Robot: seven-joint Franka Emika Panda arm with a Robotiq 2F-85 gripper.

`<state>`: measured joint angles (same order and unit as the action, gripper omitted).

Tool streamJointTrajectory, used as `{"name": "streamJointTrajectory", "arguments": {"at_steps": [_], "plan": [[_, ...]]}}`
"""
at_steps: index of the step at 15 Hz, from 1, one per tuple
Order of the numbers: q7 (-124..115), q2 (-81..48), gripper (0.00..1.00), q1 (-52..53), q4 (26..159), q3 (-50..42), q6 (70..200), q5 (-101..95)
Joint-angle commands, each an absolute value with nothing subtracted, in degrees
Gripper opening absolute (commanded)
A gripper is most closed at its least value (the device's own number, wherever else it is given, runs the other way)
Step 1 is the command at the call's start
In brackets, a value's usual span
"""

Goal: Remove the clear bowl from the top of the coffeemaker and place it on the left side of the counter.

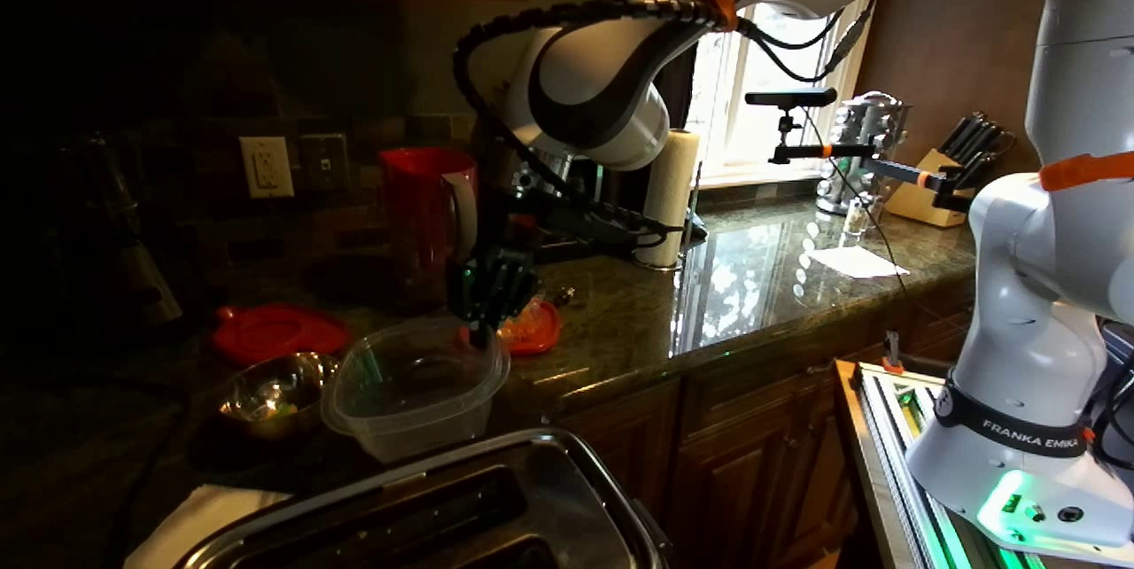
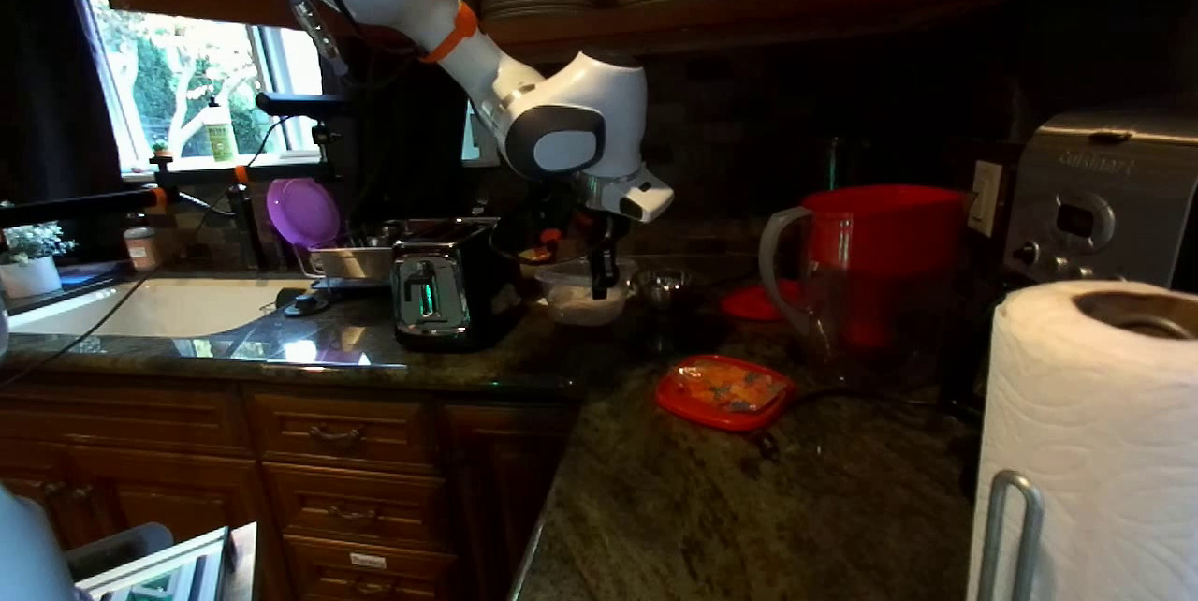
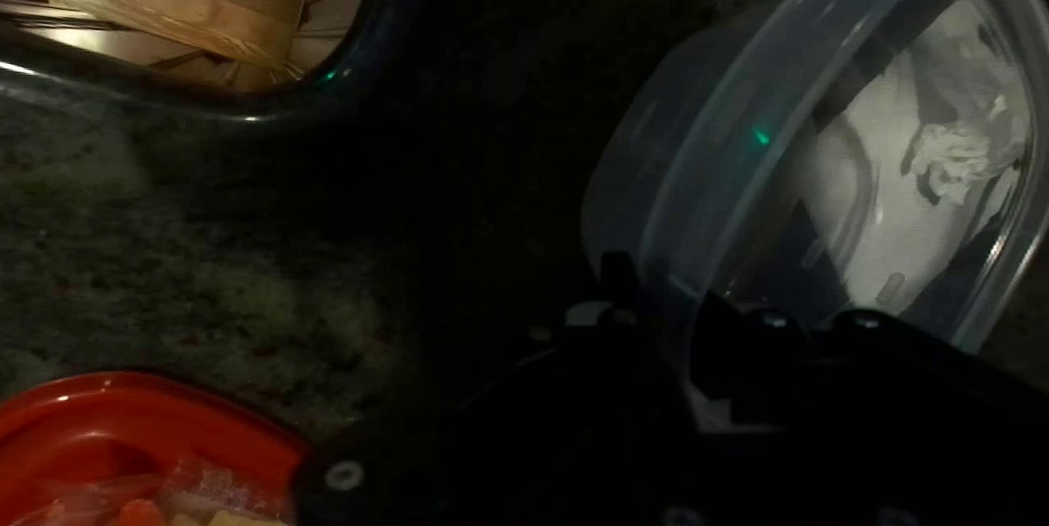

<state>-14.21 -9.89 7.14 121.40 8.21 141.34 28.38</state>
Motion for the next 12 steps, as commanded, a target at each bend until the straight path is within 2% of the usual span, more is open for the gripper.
{"name": "streamJointTrajectory", "arguments": {"at_steps": [1,12], "plan": [[-13.09,-10.34,0.02,7.19,120.53,9.01,140.18,29.3],[-13.55,-15.58,0.02,8.71,116.94,9.41,139.76,24.01]]}}
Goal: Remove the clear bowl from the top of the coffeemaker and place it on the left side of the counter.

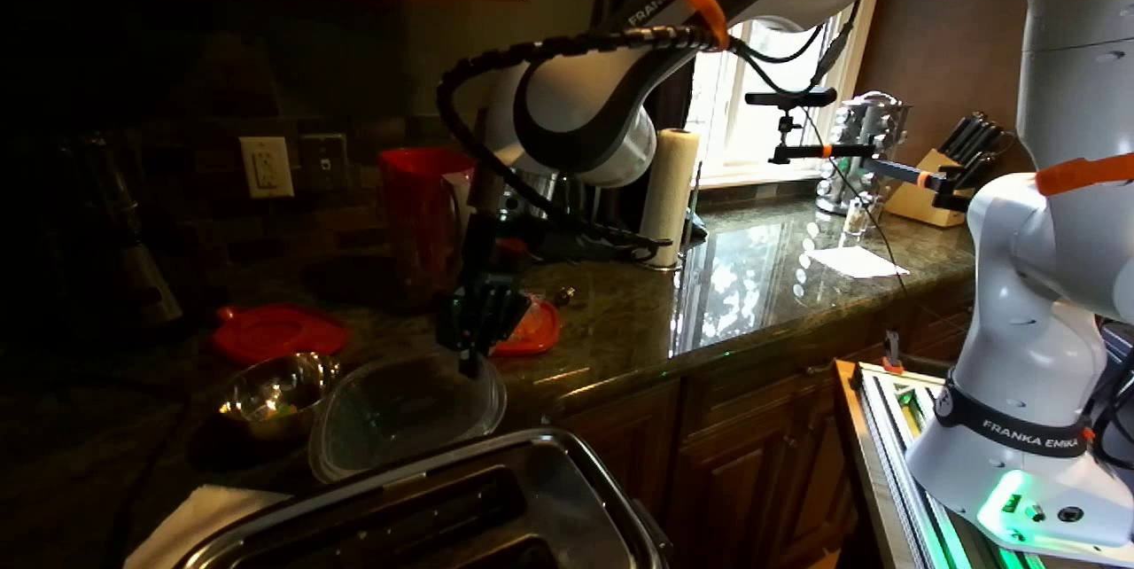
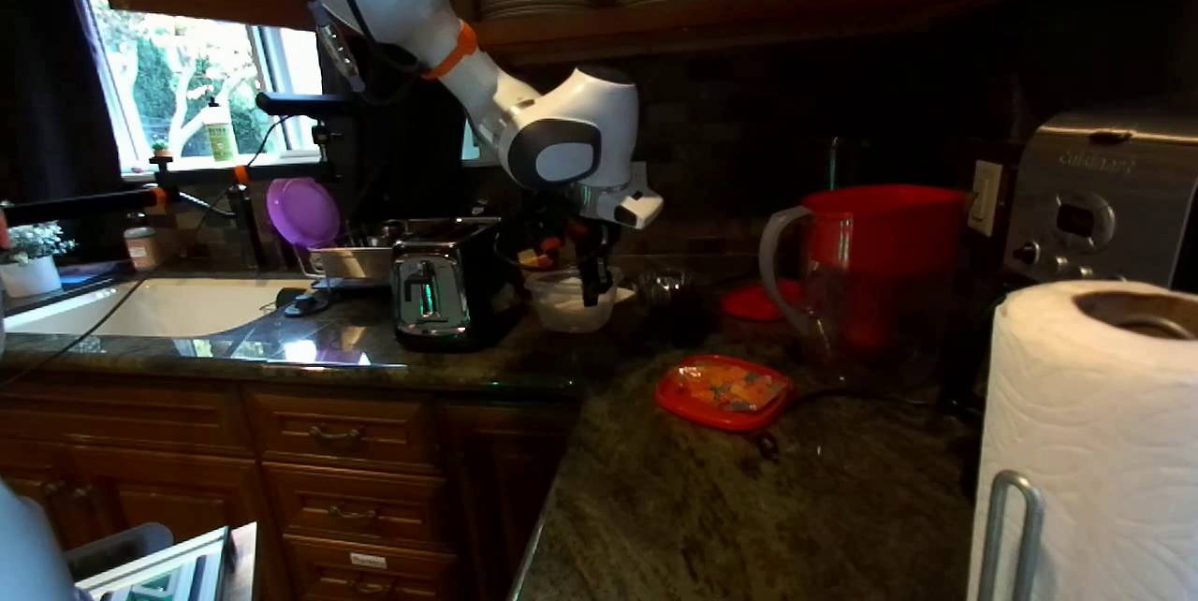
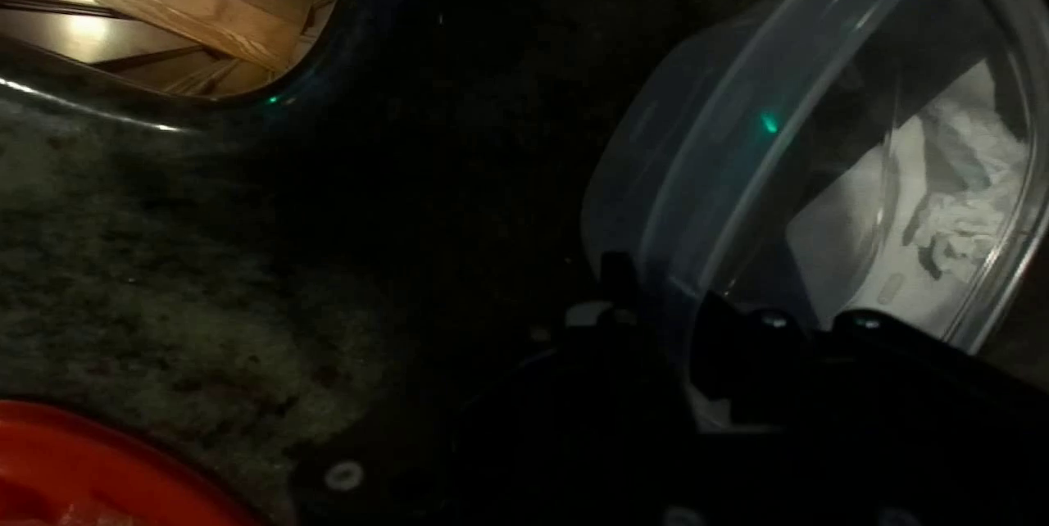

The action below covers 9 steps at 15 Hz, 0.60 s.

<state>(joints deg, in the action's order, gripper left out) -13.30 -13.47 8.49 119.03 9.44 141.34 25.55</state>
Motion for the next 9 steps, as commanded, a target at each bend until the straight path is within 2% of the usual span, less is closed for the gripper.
{"name": "streamJointTrajectory", "arguments": {"at_steps": [1,2,3,9], "plan": [[-13.36,-16.1,0.35,8.65,116.51,9.48,139.52,23.93],[-13.41,-16.41,0.35,8.68,116.24,9.48,139.46,23.7],[-13.92,-16.2,0.4,8.75,116.33,9.31,139.43,23.19],[-14.78,-9.54,0.86,9.76,120.23,9.13,142.74,18.04]]}}
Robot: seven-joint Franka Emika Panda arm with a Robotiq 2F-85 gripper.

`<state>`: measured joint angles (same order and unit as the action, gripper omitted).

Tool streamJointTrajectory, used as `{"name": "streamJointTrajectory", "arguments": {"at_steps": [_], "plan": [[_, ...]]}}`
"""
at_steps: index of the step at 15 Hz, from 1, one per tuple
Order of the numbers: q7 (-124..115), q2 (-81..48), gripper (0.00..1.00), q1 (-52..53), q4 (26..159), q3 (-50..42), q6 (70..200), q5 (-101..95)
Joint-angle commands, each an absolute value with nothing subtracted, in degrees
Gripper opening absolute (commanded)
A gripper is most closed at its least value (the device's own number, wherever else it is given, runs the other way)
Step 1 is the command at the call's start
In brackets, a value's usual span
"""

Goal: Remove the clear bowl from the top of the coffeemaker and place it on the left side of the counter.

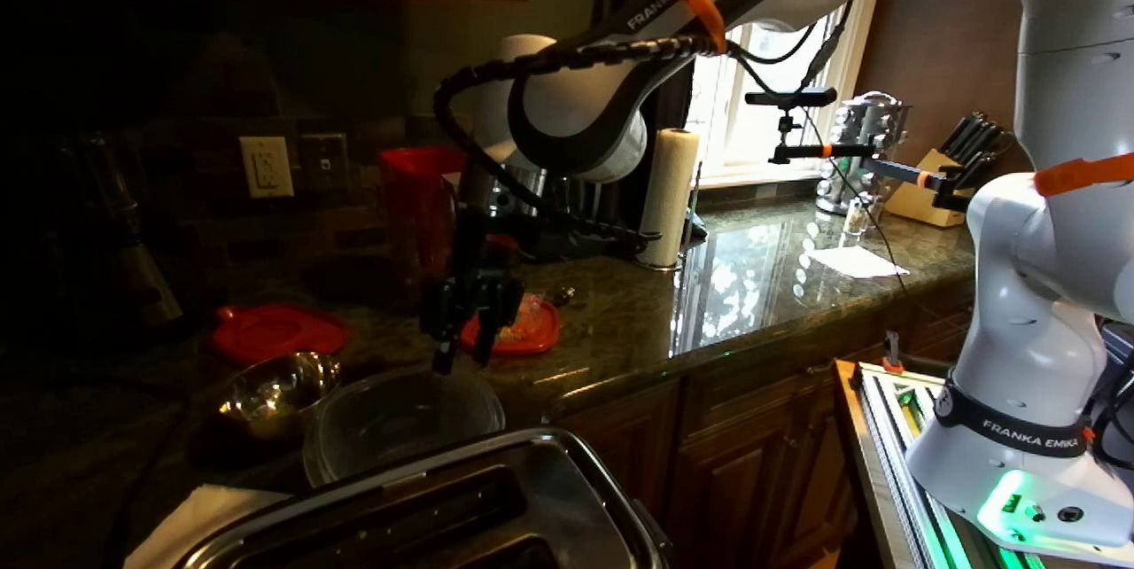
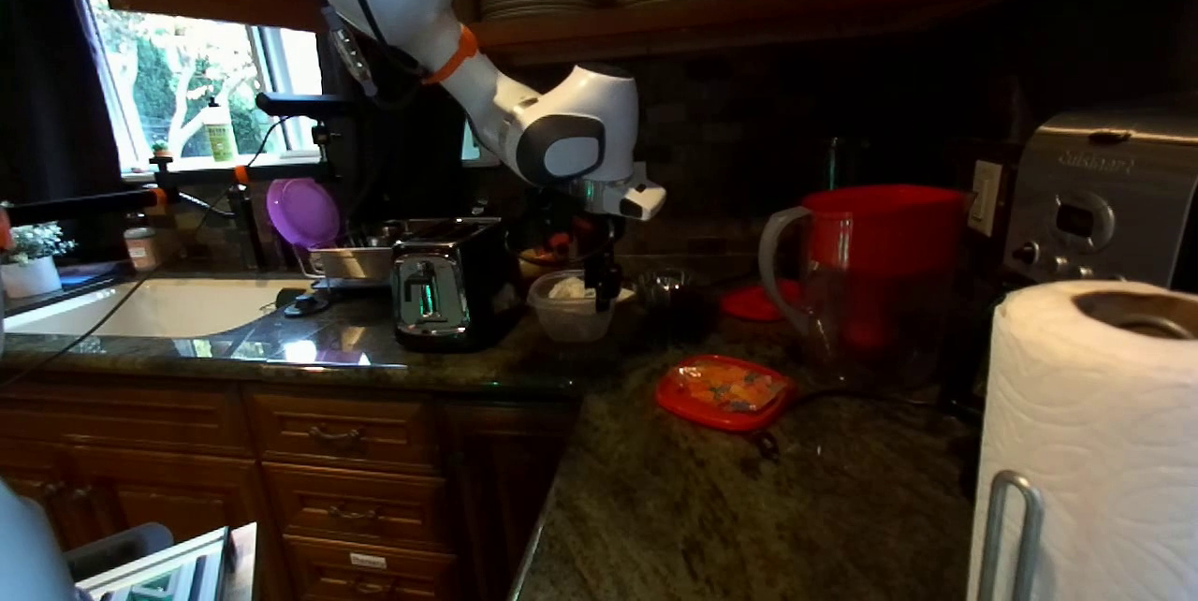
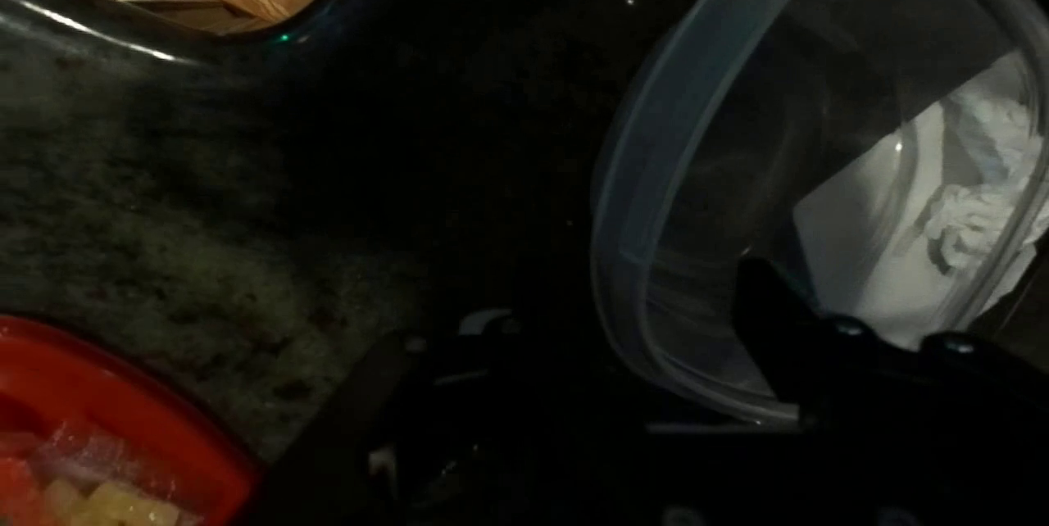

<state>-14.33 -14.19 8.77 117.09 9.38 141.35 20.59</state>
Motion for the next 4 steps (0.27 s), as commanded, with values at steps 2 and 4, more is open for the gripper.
{"name": "streamJointTrajectory", "arguments": {"at_steps": [2,4], "plan": [[-11.56,-6.89,0.99,9.77,121.82,9.81,144.84,17.46],[-12.09,-9.59,0.9,9.46,118.36,9.75,143.33,18.56]]}}
